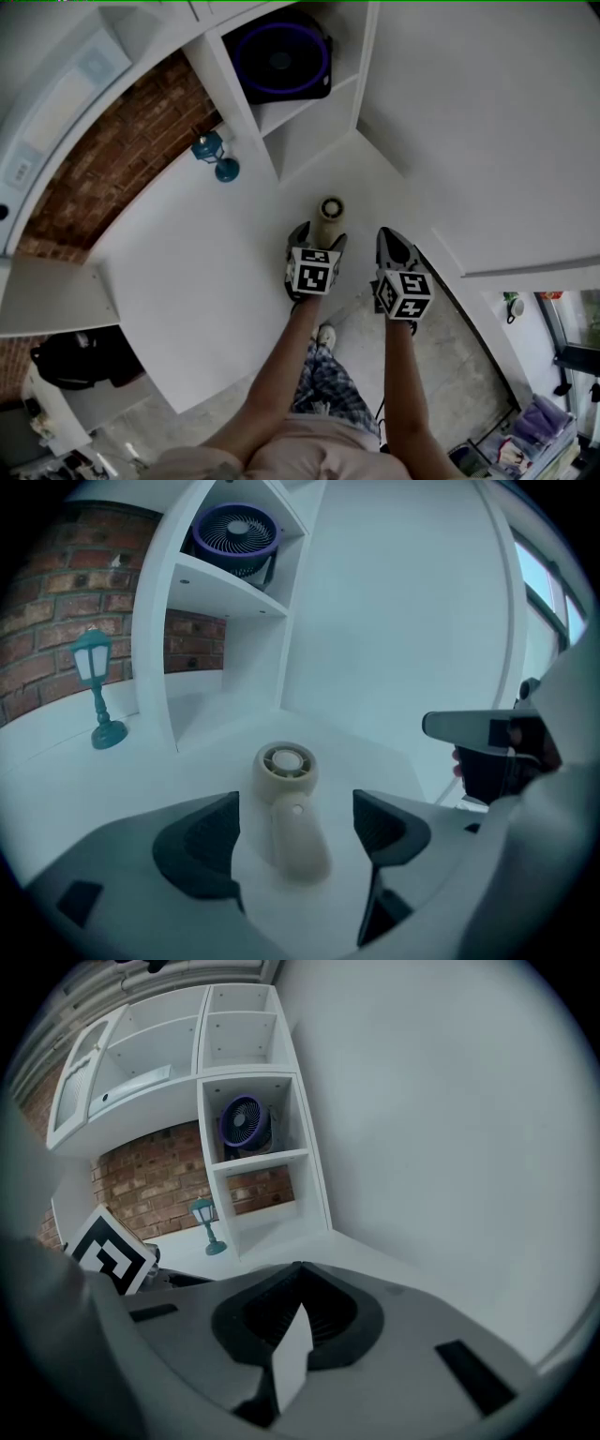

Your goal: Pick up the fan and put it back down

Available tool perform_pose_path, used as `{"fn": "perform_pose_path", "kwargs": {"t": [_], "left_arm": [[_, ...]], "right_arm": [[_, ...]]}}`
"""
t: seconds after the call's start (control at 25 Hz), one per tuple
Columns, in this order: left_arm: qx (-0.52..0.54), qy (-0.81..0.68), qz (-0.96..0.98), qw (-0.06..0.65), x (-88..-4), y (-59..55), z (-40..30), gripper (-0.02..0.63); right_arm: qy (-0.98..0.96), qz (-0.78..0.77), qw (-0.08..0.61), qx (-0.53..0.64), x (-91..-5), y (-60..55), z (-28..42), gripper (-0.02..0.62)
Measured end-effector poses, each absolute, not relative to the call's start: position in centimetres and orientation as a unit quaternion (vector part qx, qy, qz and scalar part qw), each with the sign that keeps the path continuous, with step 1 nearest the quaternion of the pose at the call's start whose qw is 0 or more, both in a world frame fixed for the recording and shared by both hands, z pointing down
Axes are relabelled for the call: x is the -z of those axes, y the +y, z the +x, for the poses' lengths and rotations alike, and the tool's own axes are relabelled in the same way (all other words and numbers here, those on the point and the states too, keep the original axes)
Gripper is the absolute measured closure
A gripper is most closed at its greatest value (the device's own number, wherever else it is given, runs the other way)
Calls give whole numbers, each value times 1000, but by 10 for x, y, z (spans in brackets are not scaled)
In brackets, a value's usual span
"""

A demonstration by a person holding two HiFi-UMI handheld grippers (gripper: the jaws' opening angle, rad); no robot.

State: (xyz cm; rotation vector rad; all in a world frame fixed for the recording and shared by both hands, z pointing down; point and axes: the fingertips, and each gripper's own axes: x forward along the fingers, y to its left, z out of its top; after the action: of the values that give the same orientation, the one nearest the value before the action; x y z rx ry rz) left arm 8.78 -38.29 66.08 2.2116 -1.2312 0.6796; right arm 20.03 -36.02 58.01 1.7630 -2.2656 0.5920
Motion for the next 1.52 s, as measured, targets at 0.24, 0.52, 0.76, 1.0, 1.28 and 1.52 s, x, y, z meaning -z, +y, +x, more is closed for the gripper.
{"fn": "perform_pose_path", "kwargs": {"t": [0.24,0.52,0.76,1.0,1.28,1.52], "left_arm": [[-214,-463,824,248,-635,-382,82,242],[-146,-458,844,237,-578,-377,65,247],[-90,-446,869,195,-513,-357,48,402],[-54,-435,884,162,-469,-341,32,510],[-34,-432,893,121,-438,-322,23,567],[-16,-436,895,95,-419,-311,14,578]], "right_arm": [[-766,604,97,-199,-572,-354,201,580],[-766,610,80,-185,-547,-341,202,579],[-775,610,64,-154,-511,-321,205,580],[-775,617,39,-128,-475,-302,212,580],[-778,621,1,-97,-434,-278,219,580],[-777,625,-25,-72,-408,-261,228,580]]}}
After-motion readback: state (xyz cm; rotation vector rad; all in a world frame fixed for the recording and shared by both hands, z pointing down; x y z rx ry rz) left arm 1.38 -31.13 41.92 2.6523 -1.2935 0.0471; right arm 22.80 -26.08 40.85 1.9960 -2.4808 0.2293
